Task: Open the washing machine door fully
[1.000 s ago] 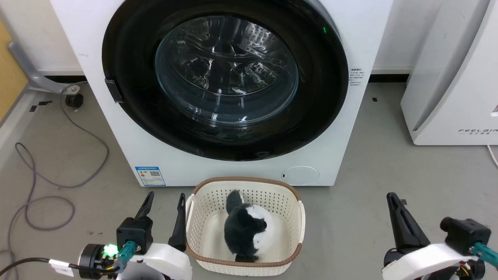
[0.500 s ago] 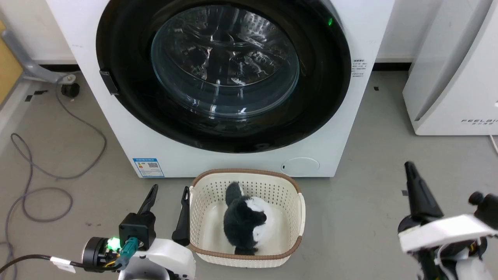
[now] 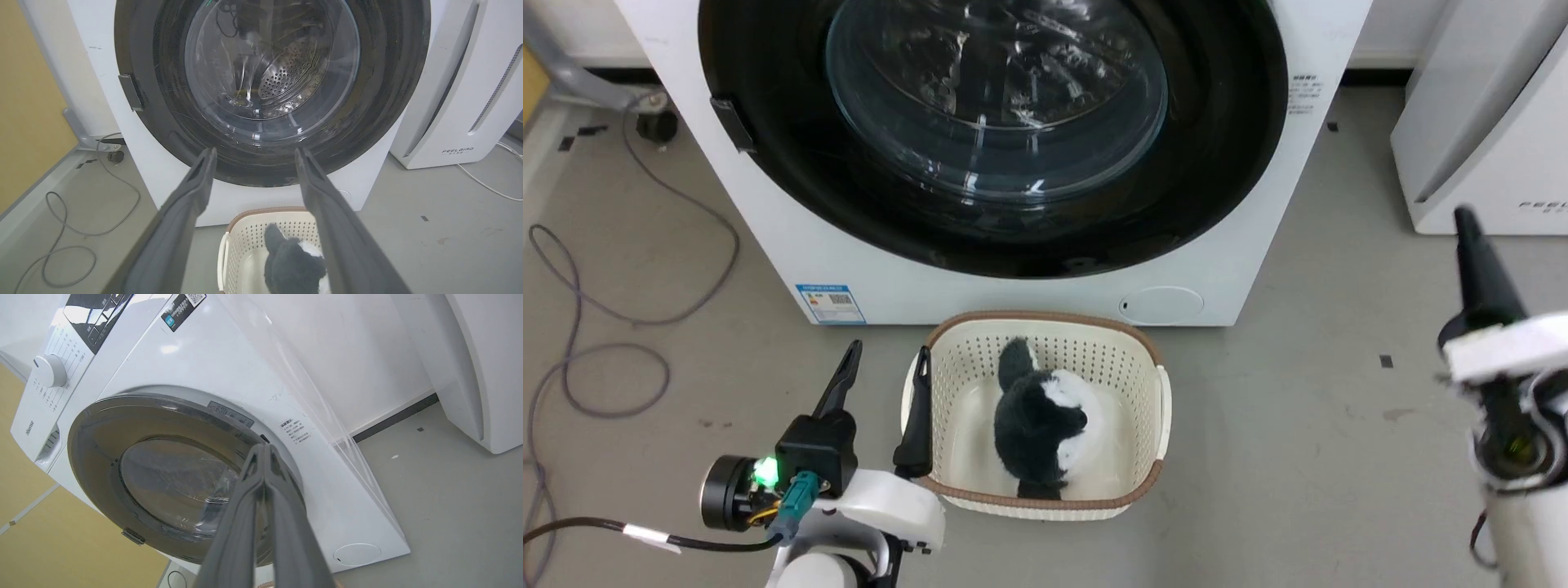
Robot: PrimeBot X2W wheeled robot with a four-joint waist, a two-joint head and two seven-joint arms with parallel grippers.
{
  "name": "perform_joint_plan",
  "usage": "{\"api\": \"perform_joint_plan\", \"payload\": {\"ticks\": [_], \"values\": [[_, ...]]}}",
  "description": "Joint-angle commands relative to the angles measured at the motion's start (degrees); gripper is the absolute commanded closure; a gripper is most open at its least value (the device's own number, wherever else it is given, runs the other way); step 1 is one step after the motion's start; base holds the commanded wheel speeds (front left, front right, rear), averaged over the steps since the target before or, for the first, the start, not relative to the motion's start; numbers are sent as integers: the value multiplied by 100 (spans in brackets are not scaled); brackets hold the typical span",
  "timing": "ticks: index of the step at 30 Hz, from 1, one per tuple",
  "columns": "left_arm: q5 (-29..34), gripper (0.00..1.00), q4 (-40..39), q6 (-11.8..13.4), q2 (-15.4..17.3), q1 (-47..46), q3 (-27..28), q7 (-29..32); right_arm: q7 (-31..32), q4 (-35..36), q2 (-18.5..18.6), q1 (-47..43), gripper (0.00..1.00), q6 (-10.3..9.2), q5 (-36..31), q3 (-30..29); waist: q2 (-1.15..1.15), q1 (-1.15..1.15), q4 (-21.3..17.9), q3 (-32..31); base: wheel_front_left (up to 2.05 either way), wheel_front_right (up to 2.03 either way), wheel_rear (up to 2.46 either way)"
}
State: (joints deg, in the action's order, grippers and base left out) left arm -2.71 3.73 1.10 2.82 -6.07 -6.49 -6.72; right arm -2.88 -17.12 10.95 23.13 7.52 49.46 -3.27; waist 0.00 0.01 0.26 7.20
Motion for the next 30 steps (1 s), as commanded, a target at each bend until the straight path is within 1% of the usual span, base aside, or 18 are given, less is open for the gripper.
{"api": "perform_joint_plan", "payload": {"ticks": [1, 8, 15, 24, 26, 30], "values": [[-6, 0, -44, 43, 8, -119, -42, -71, 31, -195, 155, 391, 100, -1, 270, 22, 0, -1, 13, 99, 0, 0, 0], [-14, 0, -123, 78, 7, -300, -137, -154, 250, -762, 592, 1424, 100, -1, 677, 318, 0, -1, 44, 374, 0, 0, 0], [-20, 0, -171, 111, 7, -453, -209, -238, 694, -1364, 883, 2515, 100, -1, 990, 779, 0, -1, 67, 625, 0, 0, 0], [-33, 0, -206, 156, 6, -639, -315, -346, 1555, -2095, 974, 3812, 100, -2, 1342, 1459, 0, -1, 86, 919, 0, 0, 0], [-36, 0, -207, 159, 6, -666, -329, -358, 1627, -2168, 978, 3944, 100, -2, 1366, 1535, 0, -1, 92, 954, 0, 0, 0], [-52, 0, -229, 188, 6, -793, -407, -418, 1972, -2533, 983, 4586, 100, -2, 1565, 1828, 0, -1, 125, 1127, 0, 0, 0]]}}
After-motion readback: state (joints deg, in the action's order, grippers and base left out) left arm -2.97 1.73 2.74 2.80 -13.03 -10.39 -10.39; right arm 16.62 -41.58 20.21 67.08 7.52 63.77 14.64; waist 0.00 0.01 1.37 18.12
